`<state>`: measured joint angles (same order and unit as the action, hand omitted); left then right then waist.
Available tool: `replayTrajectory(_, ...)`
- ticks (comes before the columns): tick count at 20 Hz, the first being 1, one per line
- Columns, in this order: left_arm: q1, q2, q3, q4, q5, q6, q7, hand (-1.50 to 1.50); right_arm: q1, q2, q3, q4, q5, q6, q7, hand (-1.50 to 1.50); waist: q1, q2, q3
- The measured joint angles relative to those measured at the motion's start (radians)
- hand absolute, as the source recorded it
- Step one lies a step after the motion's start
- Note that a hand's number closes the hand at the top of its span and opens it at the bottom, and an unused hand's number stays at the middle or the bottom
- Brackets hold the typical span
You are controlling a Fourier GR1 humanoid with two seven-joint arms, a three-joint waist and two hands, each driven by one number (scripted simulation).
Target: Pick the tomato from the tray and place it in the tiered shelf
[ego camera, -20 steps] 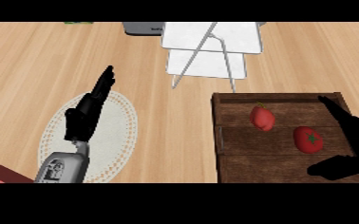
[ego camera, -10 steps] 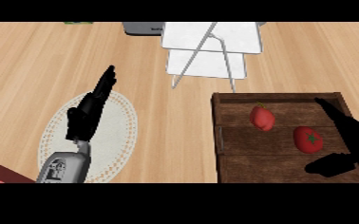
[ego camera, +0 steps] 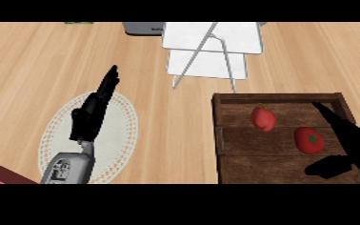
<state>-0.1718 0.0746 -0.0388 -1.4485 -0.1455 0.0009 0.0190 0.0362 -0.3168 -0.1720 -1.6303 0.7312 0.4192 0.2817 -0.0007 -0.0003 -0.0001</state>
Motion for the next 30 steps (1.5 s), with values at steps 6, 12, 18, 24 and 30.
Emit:
replayTrajectory(6,0.015,0.005,0.006,-0.03,0.001,-0.014,0.021,0.0,0.006,-0.001,0.04,0.033,0.054,-0.008,-0.041,1.5,0.001,-0.001,-0.001)
replayTrajectory(12,0.012,0.008,0.021,-0.021,0.004,-0.027,0.02,0.0,-0.009,-0.008,0.058,0.058,0.117,-0.064,-0.102,1.5,0.0,-0.002,-0.003)
replayTrajectory(18,0.006,-0.003,0.005,-0.025,-0.006,-0.028,0.028,0.0,-0.019,0.166,0.244,-0.038,0.229,-0.14,0.053,1.5,0.014,-0.003,-0.006)
replayTrajectory(24,-0.02,-0.017,-0.022,-0.011,-0.012,-0.041,0.024,0.0,-0.126,0.276,0.54,-0.029,0.276,-0.262,0.336,1.5,0.074,0.002,-0.006)
replayTrajectory(30,-0.034,-0.02,-0.031,-0.003,-0.012,-0.05,0.024,0.0,-0.253,0.302,0.755,-0.053,0.223,-0.524,0.582,1.5,0.094,0.002,-0.001)
